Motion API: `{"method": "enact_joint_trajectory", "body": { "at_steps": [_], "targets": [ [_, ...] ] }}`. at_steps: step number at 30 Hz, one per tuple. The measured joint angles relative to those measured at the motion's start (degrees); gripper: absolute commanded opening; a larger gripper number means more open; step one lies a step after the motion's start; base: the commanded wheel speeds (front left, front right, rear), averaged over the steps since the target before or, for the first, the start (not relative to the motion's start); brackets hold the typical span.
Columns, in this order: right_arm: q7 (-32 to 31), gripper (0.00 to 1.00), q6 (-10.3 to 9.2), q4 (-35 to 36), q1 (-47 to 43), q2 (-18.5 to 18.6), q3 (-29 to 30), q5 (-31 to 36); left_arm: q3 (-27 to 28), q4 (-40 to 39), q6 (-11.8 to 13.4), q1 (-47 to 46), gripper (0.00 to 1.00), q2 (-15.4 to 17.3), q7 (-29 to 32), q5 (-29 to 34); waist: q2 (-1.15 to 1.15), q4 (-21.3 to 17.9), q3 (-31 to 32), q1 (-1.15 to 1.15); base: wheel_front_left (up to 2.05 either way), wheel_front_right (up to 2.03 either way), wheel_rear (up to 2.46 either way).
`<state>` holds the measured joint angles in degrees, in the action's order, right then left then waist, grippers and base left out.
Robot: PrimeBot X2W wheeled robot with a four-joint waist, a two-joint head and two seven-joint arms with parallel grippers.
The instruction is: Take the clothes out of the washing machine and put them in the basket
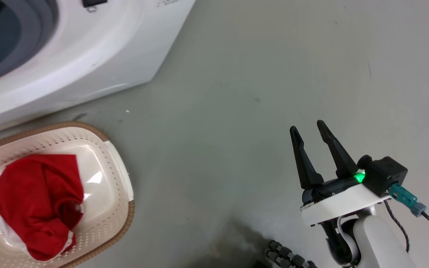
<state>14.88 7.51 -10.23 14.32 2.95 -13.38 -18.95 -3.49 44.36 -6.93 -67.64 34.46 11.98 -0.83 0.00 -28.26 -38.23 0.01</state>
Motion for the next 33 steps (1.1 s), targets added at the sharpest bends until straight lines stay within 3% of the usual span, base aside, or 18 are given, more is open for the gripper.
{"method": "enact_joint_trajectory", "body": {
  "at_steps": [10, 19, 27, 28, 29, 30, 33],
  "targets": [
    [0.2, 1.0, 0.0, 1.2, 1.7, 0.0, -2.6, -2.2, -4.2, 1.0, -0.5, -10.0, 1.0, 5.2, 11.3, -0.3, 0.0, -3.0, -5.8, 0.0, 0.0, 0.0, 0.0],
    [0.2, 1.0, 0.0, 2.3, 1.8, 0.0, -2.7, -2.5, -10.3, 0.2, -0.5, -14.1, 1.0, 6.3, 21.3, -4.1, 0.0, -3.3, -8.5, 0.0, 0.0, 0.0, 0.0],
    [0.2, 1.0, 0.0, 2.8, 1.4, 0.0, -2.4, -2.6, -11.1, 0.4, -0.4, -14.9, 1.0, 7.0, 25.4, -5.6, 0.0, -3.2, -9.2, 0.0, 0.0, 0.0, 0.0],
    [0.2, 1.0, 0.0, 2.8, 1.4, 0.0, -2.3, -2.7, -11.1, 0.3, -0.3, -15.0, 0.48, 7.0, 25.5, -5.6, 0.0, -3.2, -9.3, 0.0, 0.0, 0.0, 0.0],
    [0.2, 1.0, 0.0, 2.8, 1.4, 0.0, -2.3, -2.7, -11.2, 0.2, 0.0, -15.0, 0.09, 7.0, 25.2, -5.6, 0.0, -3.2, -9.4, 0.0, 0.0, 0.0, 0.0],
    [0.2, 1.0, 0.0, 2.8, 1.4, 0.0, -2.3, -2.7, -11.2, 0.2, 0.1, -15.0, 0.0, 7.0, 25.1, -5.7, 0.0, -3.2, -9.4, 0.0, 0.0, 0.0, 0.0],
    [0.2, 1.0, 0.0, 2.7, 1.2, 0.0, -2.3, -2.7, -11.2, 0.1, 1.5, -14.7, 0.0, 7.2, 22.3, -6.0, 0.0, -3.4, -9.1, 0.0, 0.0, 0.0, 0.0]
  ]
}}
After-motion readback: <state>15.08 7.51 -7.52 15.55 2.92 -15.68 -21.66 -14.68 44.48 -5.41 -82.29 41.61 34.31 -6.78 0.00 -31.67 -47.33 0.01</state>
